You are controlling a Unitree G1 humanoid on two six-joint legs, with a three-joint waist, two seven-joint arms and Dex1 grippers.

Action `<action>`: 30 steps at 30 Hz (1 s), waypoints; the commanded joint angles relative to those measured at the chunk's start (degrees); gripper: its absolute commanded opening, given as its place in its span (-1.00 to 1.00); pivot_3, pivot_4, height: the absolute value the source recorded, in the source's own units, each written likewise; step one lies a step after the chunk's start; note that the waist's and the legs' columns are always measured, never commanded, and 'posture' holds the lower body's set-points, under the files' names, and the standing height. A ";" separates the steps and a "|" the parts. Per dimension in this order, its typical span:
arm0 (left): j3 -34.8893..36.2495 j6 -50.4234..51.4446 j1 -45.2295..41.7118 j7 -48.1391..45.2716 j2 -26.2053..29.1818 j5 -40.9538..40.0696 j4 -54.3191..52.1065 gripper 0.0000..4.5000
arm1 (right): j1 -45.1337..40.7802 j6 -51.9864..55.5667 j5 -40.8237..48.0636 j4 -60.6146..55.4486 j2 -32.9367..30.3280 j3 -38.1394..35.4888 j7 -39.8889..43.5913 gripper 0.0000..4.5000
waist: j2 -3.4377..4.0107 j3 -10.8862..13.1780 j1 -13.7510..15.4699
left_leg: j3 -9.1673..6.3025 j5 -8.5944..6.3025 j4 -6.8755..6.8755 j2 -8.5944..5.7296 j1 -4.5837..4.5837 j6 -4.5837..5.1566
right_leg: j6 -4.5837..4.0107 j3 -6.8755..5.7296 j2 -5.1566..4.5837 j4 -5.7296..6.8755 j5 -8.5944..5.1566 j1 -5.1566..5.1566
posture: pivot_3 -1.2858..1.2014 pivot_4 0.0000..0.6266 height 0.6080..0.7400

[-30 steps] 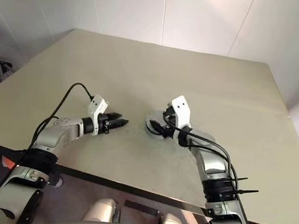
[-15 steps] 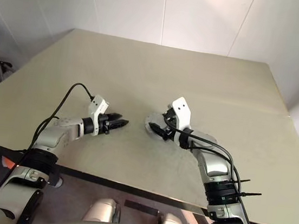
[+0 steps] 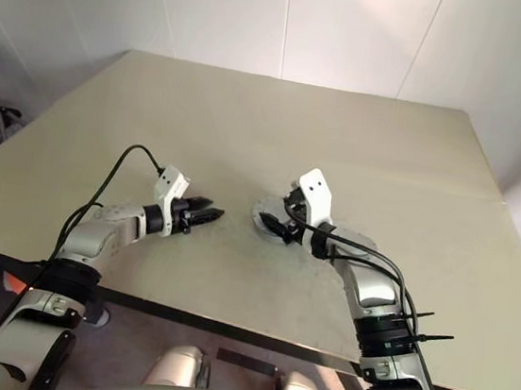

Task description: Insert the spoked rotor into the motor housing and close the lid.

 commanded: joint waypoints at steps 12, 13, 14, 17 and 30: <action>0.56 -0.20 -0.40 0.02 0.28 -0.30 -1.66 0.17 | 0.08 -0.65 -1.71 4.85 -0.79 1.33 -0.22 0.40 | -0.11 -0.08 0.00 | 0.00 -0.03 0.00 0.00 0.22 0.05 | 0.01 0.00 0.00 0.00 -0.01 0.23 | 0.03 -1.00 1.00; 0.56 -0.24 -0.37 0.00 0.29 -0.29 -1.64 0.17 | 0.01 -0.56 -1.85 5.24 -0.82 1.41 -0.34 0.40 | -0.12 -0.09 0.01 | 0.00 -0.04 0.00 0.00 0.27 0.05 | 0.01 0.00 0.00 0.00 -0.01 0.26 | 0.03 -1.00 1.00; 0.55 -0.26 -0.35 -0.01 0.29 -0.29 -1.62 0.17 | -0.04 -0.50 -1.93 5.51 -0.85 1.48 -0.44 0.40 | -0.14 -0.10 0.00 | 0.00 -0.04 0.00 0.00 0.30 0.06 | 0.01 0.00 0.00 0.00 -0.01 0.28 | 0.03 -1.00 1.00; 0.59 -0.23 -0.37 -0.01 0.31 -0.32 -1.66 0.17 | -0.11 -0.56 -2.02 5.95 -1.00 1.81 -0.45 0.40 | -0.21 -0.15 -0.01 | 0.00 -0.06 0.00 0.01 0.38 0.08 | 0.03 0.00 0.00 0.00 -0.02 0.37 | 0.03 -1.00 1.00; 0.54 -0.12 -0.09 0.10 0.07 -0.45 -1.96 0.17 | -0.24 1.74 -3.62 7.15 -2.48 3.72 -0.99 0.40 | -0.32 -0.25 -0.02 | 0.00 -0.06 -0.01 0.01 0.43 0.09 | 0.05 0.00 0.00 0.00 -0.03 0.41 | 0.03 -1.00 1.00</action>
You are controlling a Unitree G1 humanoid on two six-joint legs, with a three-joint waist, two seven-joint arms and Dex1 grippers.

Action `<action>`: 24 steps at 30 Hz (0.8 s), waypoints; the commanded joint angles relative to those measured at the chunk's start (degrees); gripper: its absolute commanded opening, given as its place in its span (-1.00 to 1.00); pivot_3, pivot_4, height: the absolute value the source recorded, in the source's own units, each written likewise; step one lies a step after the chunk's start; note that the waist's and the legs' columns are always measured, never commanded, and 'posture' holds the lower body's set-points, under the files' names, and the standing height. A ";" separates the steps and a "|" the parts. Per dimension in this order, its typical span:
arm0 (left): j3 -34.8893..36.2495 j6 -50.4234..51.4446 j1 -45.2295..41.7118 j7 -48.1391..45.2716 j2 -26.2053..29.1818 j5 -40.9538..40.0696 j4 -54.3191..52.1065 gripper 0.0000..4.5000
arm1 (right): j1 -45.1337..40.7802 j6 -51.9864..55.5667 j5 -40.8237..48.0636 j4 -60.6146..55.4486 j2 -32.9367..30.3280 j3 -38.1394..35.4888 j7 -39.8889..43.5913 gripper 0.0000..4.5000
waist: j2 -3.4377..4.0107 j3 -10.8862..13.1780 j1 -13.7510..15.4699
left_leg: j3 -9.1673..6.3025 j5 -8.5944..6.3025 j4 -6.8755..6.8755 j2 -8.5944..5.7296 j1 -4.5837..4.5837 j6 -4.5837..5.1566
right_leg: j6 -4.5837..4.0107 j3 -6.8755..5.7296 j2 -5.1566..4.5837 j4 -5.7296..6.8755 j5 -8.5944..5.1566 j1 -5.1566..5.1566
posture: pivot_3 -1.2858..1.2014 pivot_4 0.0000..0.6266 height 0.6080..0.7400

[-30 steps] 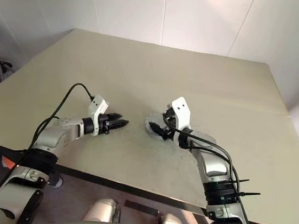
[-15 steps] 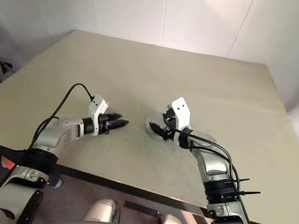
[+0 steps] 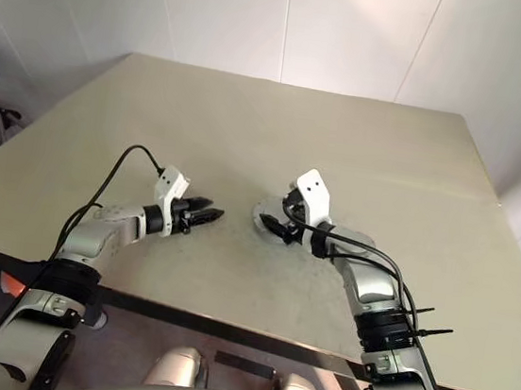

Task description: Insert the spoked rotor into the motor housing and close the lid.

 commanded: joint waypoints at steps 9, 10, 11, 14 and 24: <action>0.41 0.34 0.39 0.29 -0.38 -0.64 -3.10 0.17 | 1.24 4.05 -3.83 3.98 -2.23 3.03 -1.09 0.40 | 0.01 -0.04 -0.01 | 0.00 -0.01 -0.02 0.00 0.14 0.01 | 0.32 0.02 0.00 -0.01 -0.19 0.12 | 0.03 -1.00 1.00; 0.42 0.37 0.41 0.29 -0.39 -0.63 -3.14 0.17 | 1.20 4.18 -3.98 3.91 -2.39 3.27 -0.97 0.40 | 0.01 -0.04 -0.01 | 0.00 -0.01 -0.02 0.00 0.15 0.01 | 0.33 0.01 0.00 -0.01 -0.19 0.13 | 0.03 -1.00 1.00; 0.43 0.40 0.42 0.28 -0.40 -0.62 -3.16 0.17 | 1.18 4.27 -4.04 3.85 -2.49 3.44 -0.90 0.40 | 0.01 -0.04 0.00 | 0.00 -0.01 -0.02 0.00 0.17 0.01 | 0.33 0.01 0.00 -0.01 -0.19 0.15 | 0.03 -1.00 1.00; 0.45 0.42 0.49 0.31 -0.41 -0.59 -3.22 0.17 | 1.15 4.40 -3.99 3.63 -2.67 3.86 -0.70 0.40 | 0.01 -0.05 -0.01 | 0.00 -0.01 -0.02 -0.01 0.22 0.01 | 0.35 0.02 0.00 -0.02 -0.20 0.19 | 0.03 -1.00 1.00; 0.24 0.64 0.91 0.43 -0.69 -0.59 -3.74 0.17 | 0.09 7.34 -3.58 4.25 -2.03 2.79 -3.01 0.40 | 0.02 -0.06 -0.01 | 0.00 -0.01 -0.08 -0.01 0.48 0.00 | 0.38 0.04 0.00 -0.06 -0.22 0.39 | 0.03 -1.00 1.00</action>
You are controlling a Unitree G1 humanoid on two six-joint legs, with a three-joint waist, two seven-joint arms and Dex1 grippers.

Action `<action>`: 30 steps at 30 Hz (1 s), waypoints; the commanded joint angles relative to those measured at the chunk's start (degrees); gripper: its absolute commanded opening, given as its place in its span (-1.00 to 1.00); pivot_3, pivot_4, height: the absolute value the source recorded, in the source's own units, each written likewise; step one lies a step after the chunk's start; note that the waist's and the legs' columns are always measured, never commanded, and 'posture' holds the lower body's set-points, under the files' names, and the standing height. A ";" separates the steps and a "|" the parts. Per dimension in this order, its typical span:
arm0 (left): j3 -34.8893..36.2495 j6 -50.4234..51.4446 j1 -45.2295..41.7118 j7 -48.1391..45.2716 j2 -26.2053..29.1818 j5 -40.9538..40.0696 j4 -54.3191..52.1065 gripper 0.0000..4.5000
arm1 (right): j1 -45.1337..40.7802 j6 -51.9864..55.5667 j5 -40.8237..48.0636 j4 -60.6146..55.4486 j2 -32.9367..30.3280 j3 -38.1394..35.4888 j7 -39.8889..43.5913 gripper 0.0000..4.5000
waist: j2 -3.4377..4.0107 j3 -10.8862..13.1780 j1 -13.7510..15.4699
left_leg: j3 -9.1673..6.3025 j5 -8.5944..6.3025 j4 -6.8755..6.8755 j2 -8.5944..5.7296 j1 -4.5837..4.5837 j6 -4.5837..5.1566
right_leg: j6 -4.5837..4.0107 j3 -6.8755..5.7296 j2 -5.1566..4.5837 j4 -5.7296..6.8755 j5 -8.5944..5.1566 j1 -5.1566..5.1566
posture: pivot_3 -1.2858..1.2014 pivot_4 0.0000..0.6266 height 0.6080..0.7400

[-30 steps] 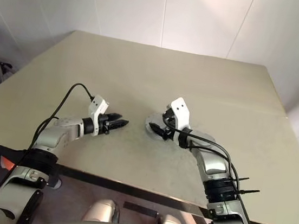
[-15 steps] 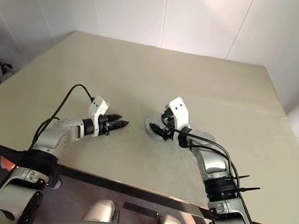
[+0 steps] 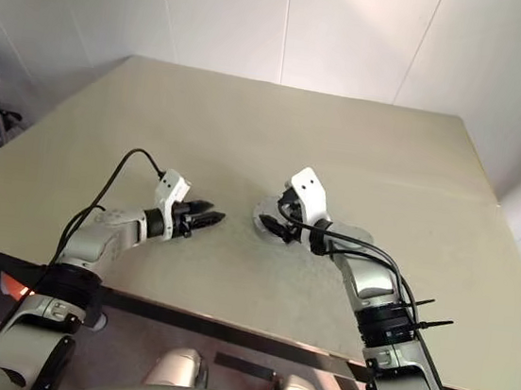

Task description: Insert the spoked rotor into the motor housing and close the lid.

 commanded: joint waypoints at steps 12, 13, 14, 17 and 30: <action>0.59 0.52 -1.35 0.39 -0.85 -1.02 -1.77 0.17 | 2.40 9.02 -0.64 2.30 -1.06 -0.37 -0.61 0.40 | -0.01 0.00 0.06 | -0.01 -0.01 -0.16 -0.03 0.04 0.01 | 0.02 0.00 0.00 -0.18 -0.01 0.08 | 0.03 -1.00 1.00; 0.81 0.79 -1.58 0.55 -1.08 -1.26 -1.75 0.17 | 2.57 8.93 -1.08 2.78 -1.21 -0.04 -0.88 0.40 | -0.02 -0.01 0.06 | -0.01 -0.01 -0.19 -0.03 0.05 0.00 | 0.02 0.00 0.00 -0.19 -0.01 0.07 | 0.03 -1.00 1.00; 1.12 1.23 -1.83 0.73 -1.39 -1.67 -1.82 0.17 | 2.74 8.66 -1.58 3.18 -1.42 0.42 -1.06 0.40 | -0.02 -0.01 0.06 | -0.01 -0.01 -0.20 -0.03 0.05 0.00 | 0.02 0.00 0.00 -0.19 -0.02 0.07 | 0.03 -1.00 1.00; 2.63 3.41 -2.92 1.79 -2.87 -3.80 -2.44 0.17 | 3.23 7.87 -2.34 3.41 -1.82 1.39 -1.13 0.40 | -0.05 -0.03 0.07 | -0.01 -0.01 -0.20 -0.04 0.07 0.00 | 0.03 0.00 0.00 -0.22 -0.02 0.11 | 0.03 -1.00 1.00; 8.40 12.96 -14.46 6.35 -13.37 -13.36 3.82 -0.72 | 3.59 5.97 -3.70 4.48 -2.12 2.27 -1.73 0.40 | -0.07 -0.29 -0.01 | 0.02 -0.02 -0.43 -0.06 0.06 0.04 | 0.07 -0.03 0.01 -0.91 0.01 0.46 | 0.03 -1.00 1.00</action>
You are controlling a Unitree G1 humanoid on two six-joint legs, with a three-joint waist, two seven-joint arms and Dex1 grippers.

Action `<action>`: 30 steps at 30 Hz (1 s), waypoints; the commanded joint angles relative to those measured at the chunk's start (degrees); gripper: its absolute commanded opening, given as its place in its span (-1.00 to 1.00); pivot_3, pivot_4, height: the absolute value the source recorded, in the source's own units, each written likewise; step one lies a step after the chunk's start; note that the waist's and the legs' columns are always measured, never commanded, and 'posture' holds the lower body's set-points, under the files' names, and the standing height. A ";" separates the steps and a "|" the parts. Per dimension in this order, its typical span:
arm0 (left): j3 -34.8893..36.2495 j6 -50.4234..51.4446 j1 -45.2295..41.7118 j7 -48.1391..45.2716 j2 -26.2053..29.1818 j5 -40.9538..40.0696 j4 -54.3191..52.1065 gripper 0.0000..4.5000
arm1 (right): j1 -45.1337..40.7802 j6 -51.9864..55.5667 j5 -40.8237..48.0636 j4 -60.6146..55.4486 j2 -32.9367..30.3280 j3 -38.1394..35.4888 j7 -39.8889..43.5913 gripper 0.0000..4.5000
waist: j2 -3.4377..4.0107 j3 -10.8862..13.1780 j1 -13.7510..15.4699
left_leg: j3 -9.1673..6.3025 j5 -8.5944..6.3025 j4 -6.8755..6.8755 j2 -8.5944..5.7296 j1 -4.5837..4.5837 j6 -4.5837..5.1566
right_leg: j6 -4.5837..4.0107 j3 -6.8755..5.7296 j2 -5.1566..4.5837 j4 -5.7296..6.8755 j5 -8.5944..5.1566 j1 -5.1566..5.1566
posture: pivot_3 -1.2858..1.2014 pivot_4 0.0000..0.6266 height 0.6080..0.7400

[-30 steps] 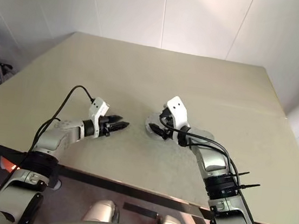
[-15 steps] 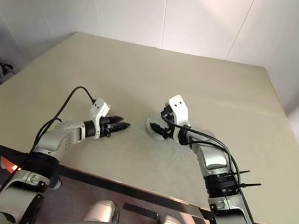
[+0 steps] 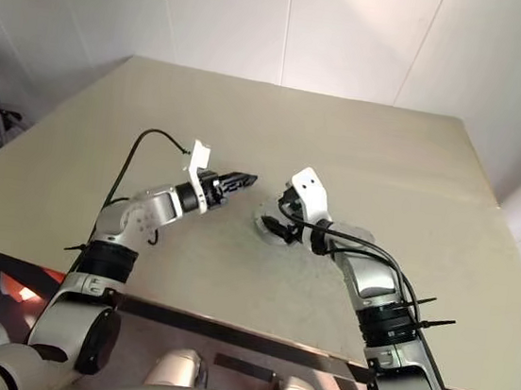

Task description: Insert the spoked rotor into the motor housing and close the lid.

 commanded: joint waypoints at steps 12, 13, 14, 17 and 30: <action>-5.11 7.85 -1.05 -3.13 0.24 1.49 8.44 -0.98 | 3.07 3.18 -3.77 4.99 -1.72 1.71 -2.21 0.40 | 0.10 -0.22 0.03 | 0.01 0.02 -0.26 -0.02 0.04 -0.03 | 0.02 -0.01 0.00 -0.19 0.00 -0.04 | 0.03 -1.00 1.00; -5.20 8.42 -0.92 -3.21 0.37 1.58 8.63 -0.98 | 3.05 3.21 -3.78 4.96 -1.67 1.72 -2.25 0.40 | 0.10 -0.25 0.05 | 0.01 0.02 -0.27 -0.02 0.04 -0.04 | 0.01 -0.01 0.00 -0.21 0.00 -0.04 | 0.03 -1.00 1.00; -5.62 8.62 -0.69 -2.88 0.58 2.29 9.31 -0.98 | 3.01 3.20 -3.79 4.99 -1.62 1.74 -2.30 0.40 | 0.16 -0.30 0.05 | 0.01 0.03 -0.28 -0.01 0.06 -0.04 | 0.01 -0.02 0.00 -0.21 -0.01 -0.03 | 0.03 -1.00 1.00; -7.15 7.52 -0.44 0.71 1.32 6.41 13.42 -0.98 | 2.73 2.89 -3.88 5.28 -1.54 1.58 -2.55 0.40 | 0.23 -0.45 0.06 | 0.01 0.02 -0.30 -0.02 0.10 -0.04 | 0.02 -0.02 0.00 -0.32 -0.01 -0.01 | 0.03 -1.00 1.00; -5.54 6.56 -0.18 1.69 2.18 7.20 15.30 -1.00 | 1.35 2.91 -2.35 4.07 -1.35 -0.12 -1.82 0.96 | 0.18 -0.55 -0.09 | -0.01 0.00 -0.95 -0.19 0.93 -0.01 | 0.42 -0.05 -0.03 -1.21 -0.24 0.63 | 0.03 -1.00 1.00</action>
